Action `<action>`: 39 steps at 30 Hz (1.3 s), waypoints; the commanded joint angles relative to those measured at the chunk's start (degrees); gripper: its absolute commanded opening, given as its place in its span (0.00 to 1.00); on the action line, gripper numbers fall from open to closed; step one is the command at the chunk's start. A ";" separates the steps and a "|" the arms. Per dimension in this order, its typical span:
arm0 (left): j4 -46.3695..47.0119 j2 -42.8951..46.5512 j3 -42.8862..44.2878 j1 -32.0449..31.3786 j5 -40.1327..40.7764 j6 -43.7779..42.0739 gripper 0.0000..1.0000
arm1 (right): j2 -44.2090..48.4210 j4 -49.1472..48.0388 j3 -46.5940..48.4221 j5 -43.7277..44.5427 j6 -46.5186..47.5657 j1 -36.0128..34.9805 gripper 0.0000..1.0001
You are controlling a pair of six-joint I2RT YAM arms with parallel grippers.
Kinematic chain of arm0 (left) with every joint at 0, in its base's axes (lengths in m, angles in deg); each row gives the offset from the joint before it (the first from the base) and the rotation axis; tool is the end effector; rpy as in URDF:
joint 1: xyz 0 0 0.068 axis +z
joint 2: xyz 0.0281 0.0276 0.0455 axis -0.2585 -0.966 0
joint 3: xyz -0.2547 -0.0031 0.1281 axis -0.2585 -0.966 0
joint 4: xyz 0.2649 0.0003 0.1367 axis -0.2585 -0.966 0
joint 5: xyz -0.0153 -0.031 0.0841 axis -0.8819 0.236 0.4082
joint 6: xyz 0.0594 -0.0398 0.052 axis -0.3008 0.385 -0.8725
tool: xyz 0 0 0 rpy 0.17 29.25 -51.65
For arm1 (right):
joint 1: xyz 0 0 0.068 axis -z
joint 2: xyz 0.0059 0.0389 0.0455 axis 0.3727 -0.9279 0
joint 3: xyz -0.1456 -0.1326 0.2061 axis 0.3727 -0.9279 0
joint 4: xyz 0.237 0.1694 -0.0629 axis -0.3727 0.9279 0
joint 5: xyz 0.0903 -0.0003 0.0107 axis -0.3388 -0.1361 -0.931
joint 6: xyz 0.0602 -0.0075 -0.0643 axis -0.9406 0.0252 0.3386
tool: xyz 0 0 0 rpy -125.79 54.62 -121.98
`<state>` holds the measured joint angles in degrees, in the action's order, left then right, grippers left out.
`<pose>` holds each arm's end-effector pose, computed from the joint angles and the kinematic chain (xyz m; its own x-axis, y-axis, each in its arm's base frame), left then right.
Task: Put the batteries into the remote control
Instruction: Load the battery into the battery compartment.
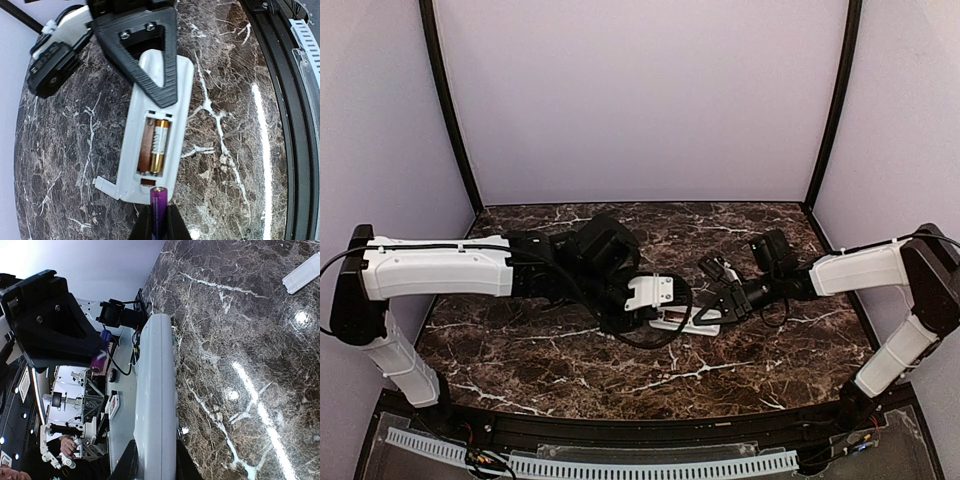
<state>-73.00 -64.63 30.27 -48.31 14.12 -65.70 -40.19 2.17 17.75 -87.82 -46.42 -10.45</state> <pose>0.1911 -0.3889 0.2575 0.2405 0.7213 -0.6496 0.9264 0.0294 0.3755 0.2348 0.2336 0.1475 -0.8684 -0.3465 -0.3546 -0.4292 0.1676 0.8875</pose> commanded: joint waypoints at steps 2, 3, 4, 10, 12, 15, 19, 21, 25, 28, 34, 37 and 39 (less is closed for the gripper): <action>-6.98 -2.48 3.47 -2.51 5.45 -3.33 0.01 | -1.60 -5.68 1.00 -1.58 -2.30 -1.51 0.00; -7.10 -2.85 3.65 -2.70 5.45 -3.56 0.01 | -1.90 -6.14 1.00 -1.64 -2.62 -1.72 0.00; -7.33 -3.39 3.92 -2.98 5.40 -3.60 0.01 | -2.20 -6.62 1.04 -1.78 -2.95 -2.01 0.00; -7.49 -5.39 4.88 -3.83 7.06 -4.06 0.01 | -3.34 -9.05 0.92 -2.36 -4.58 -3.24 0.00; -7.49 -5.55 5.21 -3.86 7.36 -4.16 0.01 | -3.76 -9.49 0.83 -2.45 -4.89 -3.44 0.00; -7.64 -5.92 5.61 -3.94 8.49 -4.59 0.01 | -4.40 -11.17 0.52 -3.02 -6.08 -3.80 0.00; -7.62 -6.64 6.54 -3.95 9.75 -4.81 0.01 | -5.27 -12.67 0.17 -3.01 -7.04 -4.45 0.00; -7.48 -6.86 6.70 -3.95 9.83 -4.91 0.01 | -5.55 -13.83 -0.17 -3.13 -7.85 -4.65 0.00; -7.33 -7.69 7.25 -3.95 10.14 -5.14 0.01 | -5.68 -14.99 -0.32 -3.39 -8.42 -4.84 0.00; -7.52 -8.20 7.65 -3.95 10.36 -5.27 0.01 | -5.68 -15.29 -0.23 -3.48 -8.63 -4.94 0.00; -8.09 -8.99 8.40 -4.04 10.21 -5.54 0.03 | -6.24 -18.35 -0.90 -4.07 -10.75 -5.01 0.00; -8.17 -9.45 8.69 -4.16 10.19 -5.65 0.05 | -6.54 -19.33 -1.09 -4.29 -11.49 -5.02 0.00; -8.36 -9.66 8.87 -4.25 10.33 -5.79 0.06 | -6.50 -19.96 -1.14 -4.47 -11.90 -5.06 0.00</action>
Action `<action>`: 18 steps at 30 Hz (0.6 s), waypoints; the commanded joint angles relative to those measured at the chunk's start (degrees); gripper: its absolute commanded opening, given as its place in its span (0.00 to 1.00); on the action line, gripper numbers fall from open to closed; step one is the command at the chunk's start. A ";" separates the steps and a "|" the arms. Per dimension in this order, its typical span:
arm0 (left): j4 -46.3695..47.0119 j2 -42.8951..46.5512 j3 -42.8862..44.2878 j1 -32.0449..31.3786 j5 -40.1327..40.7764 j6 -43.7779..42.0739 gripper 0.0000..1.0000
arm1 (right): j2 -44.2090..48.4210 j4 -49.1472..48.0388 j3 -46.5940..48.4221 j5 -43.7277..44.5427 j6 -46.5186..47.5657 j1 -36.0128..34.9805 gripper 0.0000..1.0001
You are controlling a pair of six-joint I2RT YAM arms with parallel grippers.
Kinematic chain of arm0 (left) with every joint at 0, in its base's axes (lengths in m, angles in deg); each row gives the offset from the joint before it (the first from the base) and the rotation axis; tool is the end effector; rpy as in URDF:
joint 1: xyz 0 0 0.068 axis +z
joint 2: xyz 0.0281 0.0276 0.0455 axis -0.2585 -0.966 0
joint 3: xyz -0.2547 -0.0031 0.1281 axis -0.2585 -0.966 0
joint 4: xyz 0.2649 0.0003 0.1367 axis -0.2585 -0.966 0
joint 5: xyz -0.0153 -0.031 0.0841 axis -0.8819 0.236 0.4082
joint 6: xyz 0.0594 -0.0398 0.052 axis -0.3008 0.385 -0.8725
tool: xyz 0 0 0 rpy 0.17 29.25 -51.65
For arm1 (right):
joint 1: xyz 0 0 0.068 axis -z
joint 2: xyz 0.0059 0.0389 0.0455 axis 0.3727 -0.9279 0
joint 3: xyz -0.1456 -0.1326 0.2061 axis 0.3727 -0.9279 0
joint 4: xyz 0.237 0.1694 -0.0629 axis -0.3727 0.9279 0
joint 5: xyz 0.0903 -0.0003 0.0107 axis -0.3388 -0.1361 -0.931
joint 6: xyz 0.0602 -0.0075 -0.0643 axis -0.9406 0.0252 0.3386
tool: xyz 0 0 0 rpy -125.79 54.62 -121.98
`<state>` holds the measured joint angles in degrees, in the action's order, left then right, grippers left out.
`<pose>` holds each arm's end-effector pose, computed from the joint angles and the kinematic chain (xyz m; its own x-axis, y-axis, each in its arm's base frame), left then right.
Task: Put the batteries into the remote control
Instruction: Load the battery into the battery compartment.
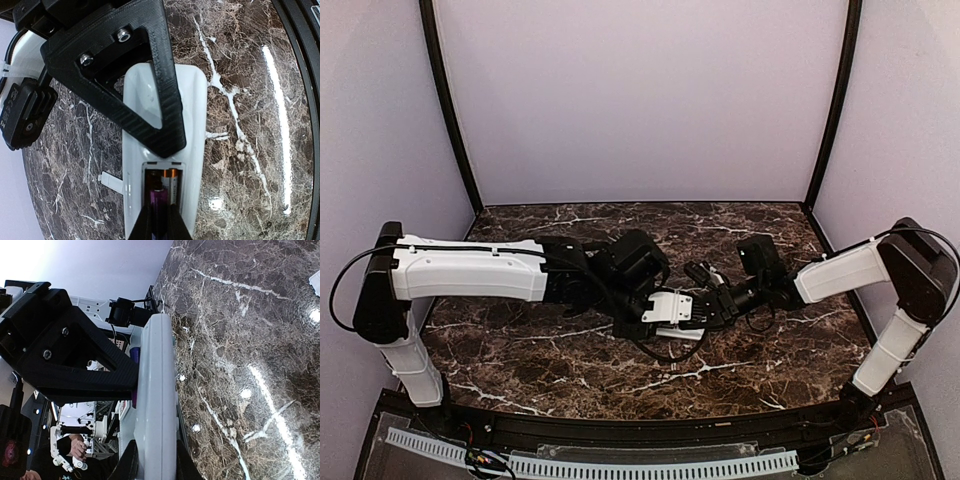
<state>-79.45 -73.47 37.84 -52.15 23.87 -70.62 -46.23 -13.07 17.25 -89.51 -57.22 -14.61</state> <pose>0.1873 -0.4202 0.2321 0.3068 0.8312 -0.4637 0.8807 -0.0632 0.4694 0.2309 0.2612 0.1341 -0.8726 -0.3689 -0.3201 -0.3810 0.1042 0.9187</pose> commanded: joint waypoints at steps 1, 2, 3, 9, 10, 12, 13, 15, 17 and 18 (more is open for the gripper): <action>-1.94 -0.91 1.35 -0.47 0.72 -0.89 0.07 | -0.45 -4.81 -0.69 -2.82 -1.12 -0.95 0.00; -1.94 -0.97 1.36 -0.46 0.71 -0.89 0.07 | -0.43 -4.88 -0.74 -2.84 -1.19 -0.97 0.00; -1.93 -1.09 1.43 -0.46 0.82 -0.90 0.08 | -0.49 -4.93 -0.74 -2.86 -1.27 -0.95 0.00; -1.98 -1.26 1.37 -0.50 1.63 -0.80 0.19 | -0.57 -6.28 -1.18 -3.29 -2.06 -0.94 0.00; -2.00 -1.25 1.37 -0.48 1.74 -0.75 0.19 | -0.61 -6.49 -1.26 -3.33 -2.26 -0.95 0.00; -1.95 -1.24 1.29 -0.51 1.91 -0.82 0.20 | -0.62 -6.72 -1.39 -3.46 -2.40 -0.95 0.00; -1.93 -1.16 1.24 -0.49 2.08 -0.82 0.20 | -0.62 -6.80 -1.40 -3.48 -2.40 -0.93 0.00; -1.71 -1.08 1.15 -0.46 2.36 -0.89 0.20 | -0.68 -6.96 -1.48 -3.62 -2.52 -0.95 0.00; -1.34 -0.82 0.86 -0.50 2.33 -1.21 0.19 | -0.70 -7.56 -1.81 -3.64 -2.82 -0.95 0.00; -1.03 -0.73 0.67 -0.48 2.30 -1.32 0.18 | -0.71 -7.71 -1.91 -3.81 -2.91 -0.95 0.00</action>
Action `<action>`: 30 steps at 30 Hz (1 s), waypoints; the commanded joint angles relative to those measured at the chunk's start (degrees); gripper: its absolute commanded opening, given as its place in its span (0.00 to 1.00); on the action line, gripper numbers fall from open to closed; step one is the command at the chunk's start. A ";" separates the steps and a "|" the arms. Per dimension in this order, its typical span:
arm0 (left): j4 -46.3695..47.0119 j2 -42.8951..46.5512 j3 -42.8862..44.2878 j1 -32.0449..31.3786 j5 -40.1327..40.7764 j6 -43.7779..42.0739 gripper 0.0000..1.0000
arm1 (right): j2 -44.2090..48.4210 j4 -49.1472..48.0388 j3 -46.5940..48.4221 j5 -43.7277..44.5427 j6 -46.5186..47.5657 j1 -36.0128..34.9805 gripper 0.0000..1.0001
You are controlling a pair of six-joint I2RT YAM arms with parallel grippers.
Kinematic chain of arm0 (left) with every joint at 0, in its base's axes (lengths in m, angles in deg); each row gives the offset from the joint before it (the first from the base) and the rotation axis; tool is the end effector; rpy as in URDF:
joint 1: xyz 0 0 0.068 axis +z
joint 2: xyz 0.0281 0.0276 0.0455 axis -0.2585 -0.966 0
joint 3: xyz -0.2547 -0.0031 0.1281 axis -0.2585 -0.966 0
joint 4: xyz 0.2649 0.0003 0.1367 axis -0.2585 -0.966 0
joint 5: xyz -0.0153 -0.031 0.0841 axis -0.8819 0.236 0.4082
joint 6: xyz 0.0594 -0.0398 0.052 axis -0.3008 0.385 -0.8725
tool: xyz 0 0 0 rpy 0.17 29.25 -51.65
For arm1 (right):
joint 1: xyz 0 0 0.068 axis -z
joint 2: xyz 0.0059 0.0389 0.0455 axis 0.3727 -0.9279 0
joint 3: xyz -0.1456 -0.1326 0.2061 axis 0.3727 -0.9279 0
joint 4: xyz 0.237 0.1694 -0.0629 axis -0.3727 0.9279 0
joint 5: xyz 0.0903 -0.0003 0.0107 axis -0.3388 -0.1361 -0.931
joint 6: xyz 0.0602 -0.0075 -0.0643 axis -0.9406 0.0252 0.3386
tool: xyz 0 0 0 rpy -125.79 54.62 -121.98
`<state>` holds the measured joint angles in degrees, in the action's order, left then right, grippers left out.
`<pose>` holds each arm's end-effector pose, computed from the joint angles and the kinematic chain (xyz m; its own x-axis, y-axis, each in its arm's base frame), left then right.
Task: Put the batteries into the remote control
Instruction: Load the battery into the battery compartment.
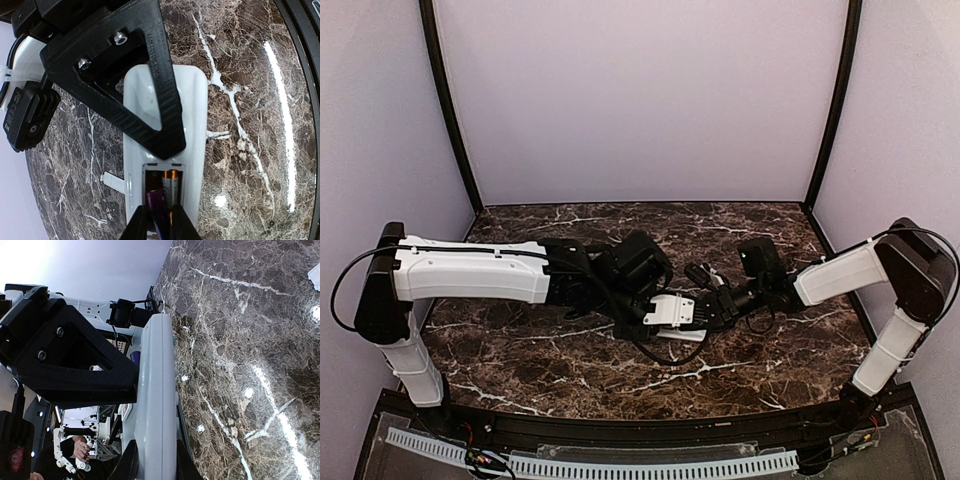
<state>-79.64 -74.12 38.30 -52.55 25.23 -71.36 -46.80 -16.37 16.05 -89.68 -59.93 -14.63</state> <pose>0.1868 -0.4227 0.2300 0.3174 0.8388 -0.4423 0.8705 -0.0728 0.4867 0.2293 0.2603 0.1296 -0.8828 -0.3610 -0.3007 -0.3586 0.1045 0.9276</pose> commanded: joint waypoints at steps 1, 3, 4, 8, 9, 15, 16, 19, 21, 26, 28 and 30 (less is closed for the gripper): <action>-0.67 0.00 0.12 -0.07 0.98 -0.71 0.17 | -0.14 -4.58 -0.84 -3.69 -0.26 -0.89 0.00; -0.43 0.21 -0.04 -0.06 0.87 -1.01 0.16 | -0.13 -5.08 -1.10 -3.93 -0.44 -0.95 0.00; -0.28 0.33 -0.05 -0.06 0.63 -1.20 0.15 | -0.22 -5.42 -1.28 -3.99 -0.56 -0.91 0.00; -0.44 0.35 0.14 -0.06 -0.06 -1.68 0.09 | -0.25 -6.52 -1.68 -4.54 -1.12 -0.93 0.00; -0.51 0.32 0.17 -0.06 -0.26 -1.78 0.09 | -0.12 -6.83 -1.77 -4.71 -1.22 -0.93 0.00; -1.11 -0.09 0.53 -0.12 -2.57 -1.76 0.06 | -0.05 -7.96 -1.78 -4.94 -1.97 -0.93 0.00; -1.16 -0.16 0.59 -0.14 -2.84 -1.82 0.06 | -0.03 -8.43 -1.84 -5.04 -2.13 -0.96 0.00; -1.43 -0.44 0.92 -0.07 -3.74 -1.87 0.05 | 0.10 -8.99 -1.78 -5.18 -2.69 -1.01 0.00; -1.56 -0.71 1.29 -0.12 -4.19 -1.92 0.05 | 0.12 -9.08 -1.69 -5.26 -2.77 -0.95 0.00; -1.81 -1.21 2.03 -0.06 -4.02 -1.69 0.12 | 0.02 -9.69 -1.93 -5.31 -3.18 -0.96 0.00; -1.79 -1.09 1.93 -0.06 -3.39 -1.12 0.17 | -0.05 -9.89 -2.17 -5.33 -3.18 -0.93 0.00; -1.63 -0.67 1.64 -0.08 -2.35 -0.52 0.21 | -0.22 -9.98 -2.41 -5.34 -3.19 -0.93 0.00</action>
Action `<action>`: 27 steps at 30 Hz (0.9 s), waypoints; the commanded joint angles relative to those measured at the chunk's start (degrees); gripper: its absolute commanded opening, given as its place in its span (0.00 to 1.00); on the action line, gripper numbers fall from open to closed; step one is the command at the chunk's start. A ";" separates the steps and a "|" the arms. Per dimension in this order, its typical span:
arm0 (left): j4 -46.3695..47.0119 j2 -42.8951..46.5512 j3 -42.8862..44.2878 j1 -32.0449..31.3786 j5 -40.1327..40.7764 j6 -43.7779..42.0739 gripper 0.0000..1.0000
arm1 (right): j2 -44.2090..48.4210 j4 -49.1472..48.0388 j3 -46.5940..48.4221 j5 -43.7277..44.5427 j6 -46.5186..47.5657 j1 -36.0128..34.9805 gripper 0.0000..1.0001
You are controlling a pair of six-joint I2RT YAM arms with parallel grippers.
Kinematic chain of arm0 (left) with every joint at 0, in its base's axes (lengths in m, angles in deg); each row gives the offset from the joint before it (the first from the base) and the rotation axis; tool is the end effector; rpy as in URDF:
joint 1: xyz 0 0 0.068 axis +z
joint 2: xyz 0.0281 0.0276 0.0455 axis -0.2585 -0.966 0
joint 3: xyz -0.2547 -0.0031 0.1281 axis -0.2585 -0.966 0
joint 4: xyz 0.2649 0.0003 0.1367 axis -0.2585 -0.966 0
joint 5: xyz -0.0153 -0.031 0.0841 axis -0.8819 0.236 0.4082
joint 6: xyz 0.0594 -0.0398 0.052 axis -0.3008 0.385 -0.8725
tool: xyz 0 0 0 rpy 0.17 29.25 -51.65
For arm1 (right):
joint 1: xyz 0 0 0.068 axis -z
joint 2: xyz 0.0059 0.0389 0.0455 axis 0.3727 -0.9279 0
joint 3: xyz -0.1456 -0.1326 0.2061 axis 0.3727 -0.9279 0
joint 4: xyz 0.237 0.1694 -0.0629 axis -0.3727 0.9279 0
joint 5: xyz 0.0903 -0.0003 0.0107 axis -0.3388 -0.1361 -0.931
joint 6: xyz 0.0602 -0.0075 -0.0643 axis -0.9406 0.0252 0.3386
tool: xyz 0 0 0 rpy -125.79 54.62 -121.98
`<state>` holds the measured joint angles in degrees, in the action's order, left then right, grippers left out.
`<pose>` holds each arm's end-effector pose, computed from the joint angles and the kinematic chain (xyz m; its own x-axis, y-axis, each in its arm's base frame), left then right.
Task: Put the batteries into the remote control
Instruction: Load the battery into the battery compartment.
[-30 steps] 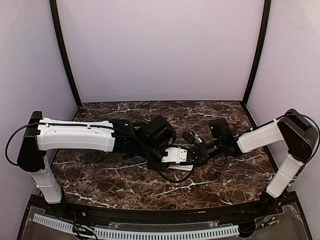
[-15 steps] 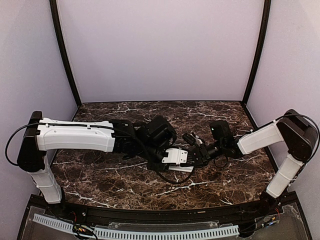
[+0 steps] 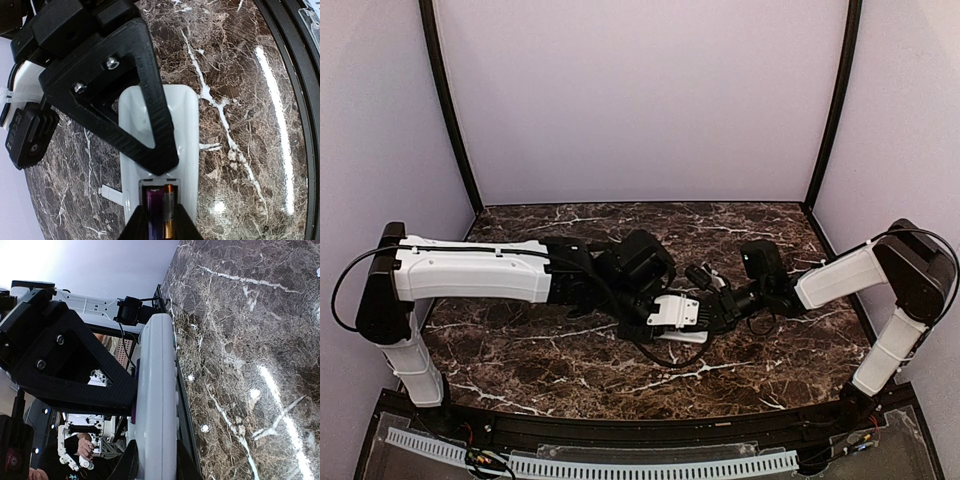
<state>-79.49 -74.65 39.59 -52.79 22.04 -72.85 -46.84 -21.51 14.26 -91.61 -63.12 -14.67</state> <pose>0.1830 -0.4299 0.2345 0.3586 0.8087 -0.4662 0.8737 -0.1149 0.4727 0.2246 0.2583 0.1293 -0.8815 -0.3665 -0.2978 -0.3448 0.0685 0.9362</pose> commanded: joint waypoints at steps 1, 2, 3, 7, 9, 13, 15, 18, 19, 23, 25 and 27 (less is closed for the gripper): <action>-1.42 0.46 0.12 0.17 1.08 1.10 0.23 | -0.26 -4.95 -0.75 -3.39 0.03 -0.89 0.00; -0.76 0.81 -0.41 0.22 1.54 1.42 0.26 | -0.27 -4.99 -0.89 -3.31 -0.03 -0.89 0.00; -0.35 1.47 -0.70 0.23 1.69 1.54 0.27 | -0.25 -5.02 -0.95 -3.23 0.00 -0.89 0.00; 1.40 3.37 -2.44 0.51 2.84 2.15 0.28 | -0.28 -5.07 -1.13 -3.30 -0.07 -0.80 0.00; 1.59 4.26 -2.91 0.86 3.22 2.56 0.28 | -0.19 -4.98 -1.10 -3.30 -0.02 -0.80 0.00; 2.56 6.61 -4.49 2.09 1.94 4.03 0.29 | -0.18 -4.77 -1.21 -2.97 0.01 -0.55 0.00; 4.19 8.15 -6.08 2.49 0.13 4.61 0.32 | -0.14 -4.82 -1.22 -2.91 -0.08 -0.41 0.00; 7.24 9.69 -8.23 2.75 -1.75 5.59 0.32 | -0.01 -4.81 -1.03 -2.58 -0.25 -0.37 0.00; 8.33 9.82 -8.74 2.87 -1.85 6.43 0.32 | 0.14 -4.58 -1.04 -2.18 -0.17 -0.36 0.00; 14.48 12.44 -12.03 6.38 -2.62 13.85 0.35 | 1.21 5.89 2.41 1.95 6.61 0.98 0.00; 20.08 15.35 -15.98 9.29 -3.21 20.35 0.43 | 1.75 13.31 5.23 6.41 11.86 1.78 0.00; 28.09 19.15 -22.45 12.80 -3.20 27.70 0.60 | 2.03 18.50 7.36 11.54 16.29 2.41 0.00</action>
<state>-65.33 -63.32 26.17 -45.64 19.87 -59.71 -46.80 -13.99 16.90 -88.70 -57.07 -13.73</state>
